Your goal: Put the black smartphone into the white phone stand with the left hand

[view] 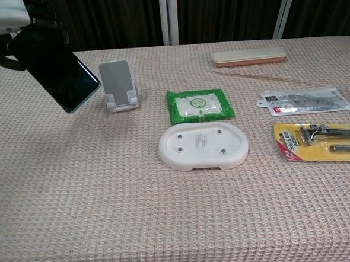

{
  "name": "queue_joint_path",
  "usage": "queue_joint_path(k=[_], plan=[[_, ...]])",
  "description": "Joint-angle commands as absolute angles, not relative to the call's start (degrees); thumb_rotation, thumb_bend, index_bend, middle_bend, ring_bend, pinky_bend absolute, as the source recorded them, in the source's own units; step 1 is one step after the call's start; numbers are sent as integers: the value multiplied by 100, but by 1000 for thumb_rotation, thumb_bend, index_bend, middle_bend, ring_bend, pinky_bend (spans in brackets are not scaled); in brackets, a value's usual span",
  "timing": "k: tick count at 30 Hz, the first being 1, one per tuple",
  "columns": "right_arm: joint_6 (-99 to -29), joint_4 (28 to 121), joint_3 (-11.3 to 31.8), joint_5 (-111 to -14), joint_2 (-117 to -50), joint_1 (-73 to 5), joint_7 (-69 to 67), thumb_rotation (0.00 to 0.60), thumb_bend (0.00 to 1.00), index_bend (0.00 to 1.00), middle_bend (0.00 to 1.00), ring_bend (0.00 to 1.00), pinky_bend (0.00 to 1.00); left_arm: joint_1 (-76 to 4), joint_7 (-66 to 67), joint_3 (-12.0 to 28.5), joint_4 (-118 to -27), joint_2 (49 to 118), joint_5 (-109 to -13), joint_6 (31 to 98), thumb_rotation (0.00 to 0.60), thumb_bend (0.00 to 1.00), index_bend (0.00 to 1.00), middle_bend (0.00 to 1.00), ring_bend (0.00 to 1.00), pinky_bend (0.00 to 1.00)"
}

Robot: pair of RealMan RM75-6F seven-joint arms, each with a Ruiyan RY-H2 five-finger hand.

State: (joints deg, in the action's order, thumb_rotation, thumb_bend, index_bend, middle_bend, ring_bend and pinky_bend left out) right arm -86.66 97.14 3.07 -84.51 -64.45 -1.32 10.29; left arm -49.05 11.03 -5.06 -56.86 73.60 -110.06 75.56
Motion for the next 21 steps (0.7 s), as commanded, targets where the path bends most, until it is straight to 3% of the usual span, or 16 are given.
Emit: queue_joint_path(k=[1, 5, 9, 17, 21], plan=[[-8690, 9709, 313, -8461, -6441, -122, 1007, 600, 212, 0, 0, 0, 0, -5342, 2195, -245, -6112, 6819, -11346, 7393, 600, 352, 597, 629, 512, 567], [-8694, 9674, 322, -8453, -6446, -117, 946, 600, 213, 0, 0, 0, 0, -5490, 3106, -76, -6343, 6769, -11456, 7194, 600, 364, 598, 630, 512, 566], [-8707, 9627, 316, -8472, -6448, -106, 860, 600, 212, 0, 0, 0, 0, -5361, 4541, 210, -6407, 7188, -11312, 7097, 600, 364, 591, 623, 512, 564], [-8767, 9521, 333, -8432, -6397, -47, 662, 600, 212, 0, 0, 0, 0, -5487, 5134, 248, -6305, 7804, -11442, 6876, 600, 378, 593, 622, 512, 559], [-8769, 9454, 338, -8399, -6390, -25, 569, 600, 213, 0, 0, 0, 0, -5694, 5560, 162, -6326, 7900, -11609, 6418, 600, 378, 594, 623, 511, 556]])
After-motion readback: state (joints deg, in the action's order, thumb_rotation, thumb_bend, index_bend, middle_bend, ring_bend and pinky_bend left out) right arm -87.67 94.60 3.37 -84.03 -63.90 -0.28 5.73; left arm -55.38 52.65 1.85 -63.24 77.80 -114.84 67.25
